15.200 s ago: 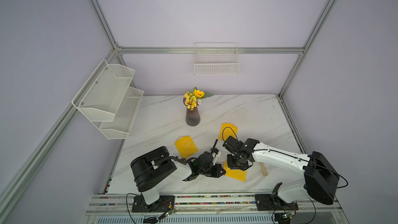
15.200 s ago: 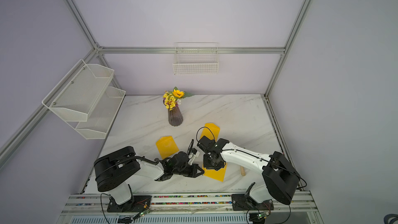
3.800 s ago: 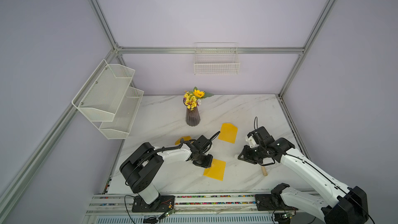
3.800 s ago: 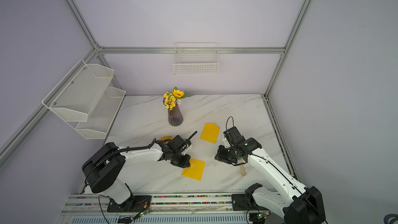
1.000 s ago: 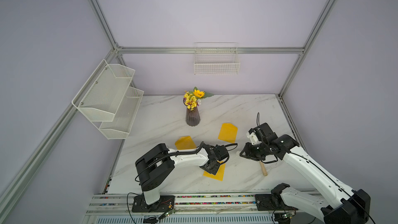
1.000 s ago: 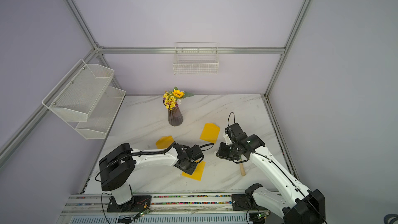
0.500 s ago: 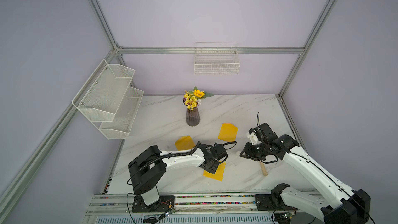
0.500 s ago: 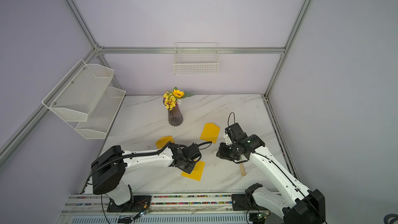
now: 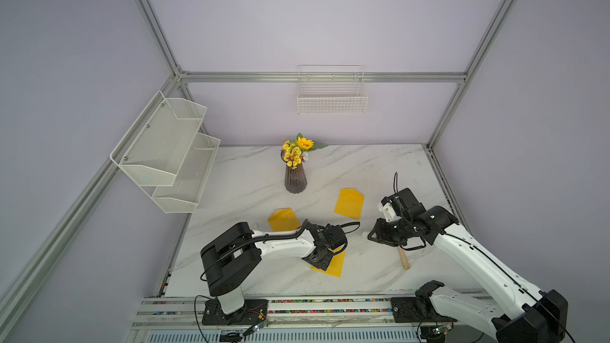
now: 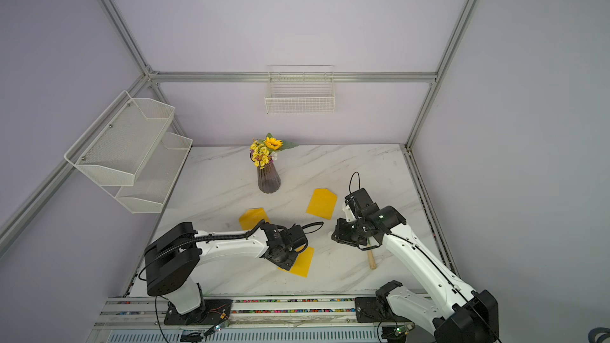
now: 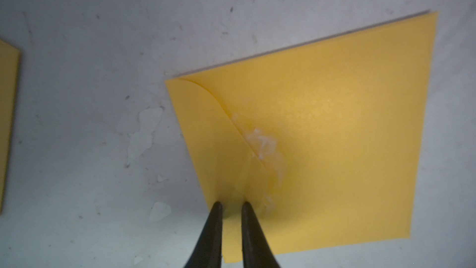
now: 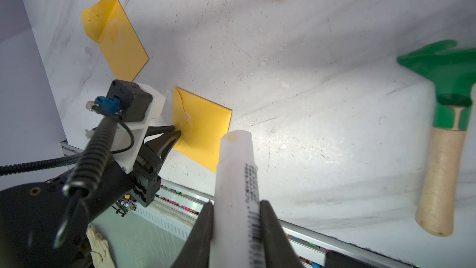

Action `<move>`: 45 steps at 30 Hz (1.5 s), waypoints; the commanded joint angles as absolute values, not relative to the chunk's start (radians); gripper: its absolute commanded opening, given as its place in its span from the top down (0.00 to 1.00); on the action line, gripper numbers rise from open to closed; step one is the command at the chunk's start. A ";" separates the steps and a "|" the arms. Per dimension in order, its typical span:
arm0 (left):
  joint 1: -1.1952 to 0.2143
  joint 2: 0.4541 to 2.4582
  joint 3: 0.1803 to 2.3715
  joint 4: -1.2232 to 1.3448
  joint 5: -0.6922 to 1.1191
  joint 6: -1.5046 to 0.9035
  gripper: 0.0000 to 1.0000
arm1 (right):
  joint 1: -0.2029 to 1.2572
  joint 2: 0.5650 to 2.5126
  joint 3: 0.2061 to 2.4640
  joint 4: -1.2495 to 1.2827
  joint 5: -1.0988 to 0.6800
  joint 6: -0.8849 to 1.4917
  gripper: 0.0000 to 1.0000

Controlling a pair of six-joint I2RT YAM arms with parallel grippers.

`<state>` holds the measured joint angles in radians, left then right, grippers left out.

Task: Seal the envelope with a glue stick
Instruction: Seal the envelope at the center of the board.

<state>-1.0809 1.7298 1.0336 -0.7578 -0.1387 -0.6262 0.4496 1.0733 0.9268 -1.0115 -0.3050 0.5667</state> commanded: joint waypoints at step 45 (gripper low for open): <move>-1.075 1.751 1.029 -0.703 -0.132 -0.641 0.81 | 0.442 1.080 0.941 -1.033 -0.285 0.563 1.00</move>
<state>-1.0801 1.7393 1.0504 -0.7143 -0.1349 -0.6498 0.4496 1.0740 0.9268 -1.0191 -0.3038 0.5671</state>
